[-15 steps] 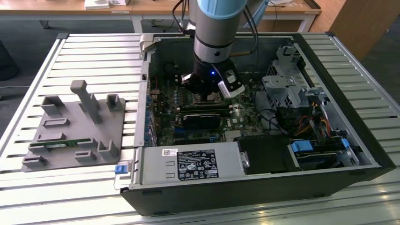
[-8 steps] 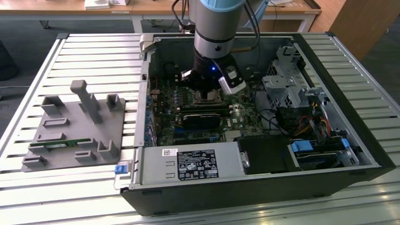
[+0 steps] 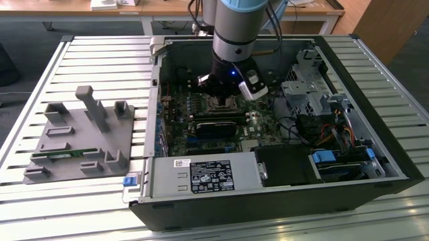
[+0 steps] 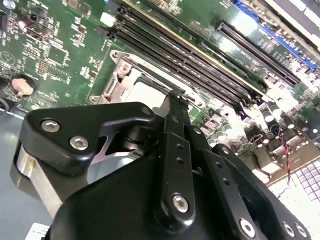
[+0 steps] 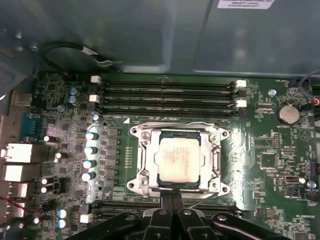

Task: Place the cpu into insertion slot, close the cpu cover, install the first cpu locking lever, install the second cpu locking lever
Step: 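Install the second cpu locking lever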

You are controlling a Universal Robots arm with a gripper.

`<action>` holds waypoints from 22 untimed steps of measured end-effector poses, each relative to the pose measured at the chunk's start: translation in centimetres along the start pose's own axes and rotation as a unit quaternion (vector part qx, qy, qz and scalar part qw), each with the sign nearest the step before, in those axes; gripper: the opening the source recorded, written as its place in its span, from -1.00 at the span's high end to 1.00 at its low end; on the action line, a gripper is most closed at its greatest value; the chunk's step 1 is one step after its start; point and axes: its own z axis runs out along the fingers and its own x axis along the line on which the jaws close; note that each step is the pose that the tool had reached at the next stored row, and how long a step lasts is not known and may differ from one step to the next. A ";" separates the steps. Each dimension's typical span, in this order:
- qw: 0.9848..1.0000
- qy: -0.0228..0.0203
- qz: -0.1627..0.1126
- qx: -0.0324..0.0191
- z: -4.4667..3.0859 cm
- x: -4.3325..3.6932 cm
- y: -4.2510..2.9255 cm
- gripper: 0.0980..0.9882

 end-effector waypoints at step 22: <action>1.000 0.002 0.000 -0.001 -0.05 1.40 -1.37 0.98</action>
